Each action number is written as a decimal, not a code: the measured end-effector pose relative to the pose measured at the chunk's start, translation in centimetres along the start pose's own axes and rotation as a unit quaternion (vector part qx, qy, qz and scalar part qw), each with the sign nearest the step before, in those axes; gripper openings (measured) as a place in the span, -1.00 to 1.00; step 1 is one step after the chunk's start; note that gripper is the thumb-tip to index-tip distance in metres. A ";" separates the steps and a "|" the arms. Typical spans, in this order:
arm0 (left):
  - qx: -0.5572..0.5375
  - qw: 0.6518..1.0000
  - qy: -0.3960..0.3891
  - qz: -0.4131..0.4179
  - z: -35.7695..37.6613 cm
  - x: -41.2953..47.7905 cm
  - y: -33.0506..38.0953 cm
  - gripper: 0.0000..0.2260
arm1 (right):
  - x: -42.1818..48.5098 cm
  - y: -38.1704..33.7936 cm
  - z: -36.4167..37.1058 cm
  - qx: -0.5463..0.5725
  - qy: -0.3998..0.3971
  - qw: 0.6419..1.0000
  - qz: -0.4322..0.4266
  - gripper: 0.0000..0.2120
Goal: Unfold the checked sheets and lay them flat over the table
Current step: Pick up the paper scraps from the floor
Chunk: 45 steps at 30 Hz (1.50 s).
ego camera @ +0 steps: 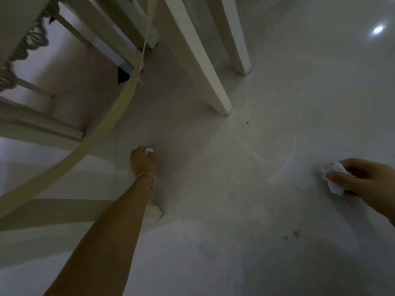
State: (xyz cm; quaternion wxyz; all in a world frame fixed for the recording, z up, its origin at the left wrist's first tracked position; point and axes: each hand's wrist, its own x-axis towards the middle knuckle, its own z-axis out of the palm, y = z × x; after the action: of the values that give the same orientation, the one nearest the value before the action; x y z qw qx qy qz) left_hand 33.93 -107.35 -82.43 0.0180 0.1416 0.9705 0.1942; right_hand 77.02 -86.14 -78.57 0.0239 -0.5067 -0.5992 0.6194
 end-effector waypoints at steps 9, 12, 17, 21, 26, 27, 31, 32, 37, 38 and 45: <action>-0.240 0.966 -0.085 0.054 1.3 -9.4 7.6 -0.88 | -0.7 -0.5 1.2 0.019 0.046 0.998 -0.023 -0.95; -0.290 0.942 -0.159 0.063 1.1 -15.1 10.6 -0.89 | -1.2 -0.2 0.7 0.014 0.062 0.998 -0.015 -0.90; -0.250 0.925 -0.268 0.097 0.0 -22.1 13.3 -0.86 | -3.8 1.0 -2.1 0.059 0.100 0.993 -0.007 -0.89; -0.221 0.902 -0.365 0.070 -4.1 -24.6 16.5 -0.76 | -11.0 1.2 -4.7 0.119 0.154 0.980 0.045 -0.85; -0.214 0.883 -0.416 0.032 -15.0 -28.7 22.4 -0.91 | -24.7 -2.6 -8.3 0.201 0.218 0.945 0.136 -0.89; -0.214 0.878 -0.428 0.031 -17.7 -29.6 23.6 -0.91 | -27.5 -3.9 -9.2 0.208 0.228 0.940 0.144 -0.86; -0.206 0.861 -0.463 0.039 -29.1 -33.2 28.8 -0.88 | -38.6 -10.7 -13.3 0.219 0.257 0.926 0.165 -0.87; -0.208 0.857 -0.470 0.034 -32.0 -33.9 30.2 -0.88 | -41.3 -12.5 -14.3 0.224 0.269 0.921 0.170 -0.86; -0.206 0.836 -0.507 0.038 -46.1 -37.1 37.0 -0.89 | -54.0 -21.4 -18.4 0.250 0.322 0.894 0.186 -0.87; -0.202 0.831 -0.517 0.045 -48.7 -37.7 38.1 -0.89 | -56.4 -22.9 -18.9 0.254 0.331 0.889 0.187 -0.89; -0.131 0.796 -0.589 0.045 -60.6 -41.6 41.2 -0.91 | -69.1 -25.2 -18.2 0.268 0.328 0.880 0.215 -0.82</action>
State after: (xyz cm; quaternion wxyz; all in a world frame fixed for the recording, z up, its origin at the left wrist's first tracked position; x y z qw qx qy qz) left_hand 79.40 -105.13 -11.57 0.5959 0.2685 0.7302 0.1988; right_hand 107.97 -109.96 -13.66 0.2203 -0.7717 -0.2444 0.5443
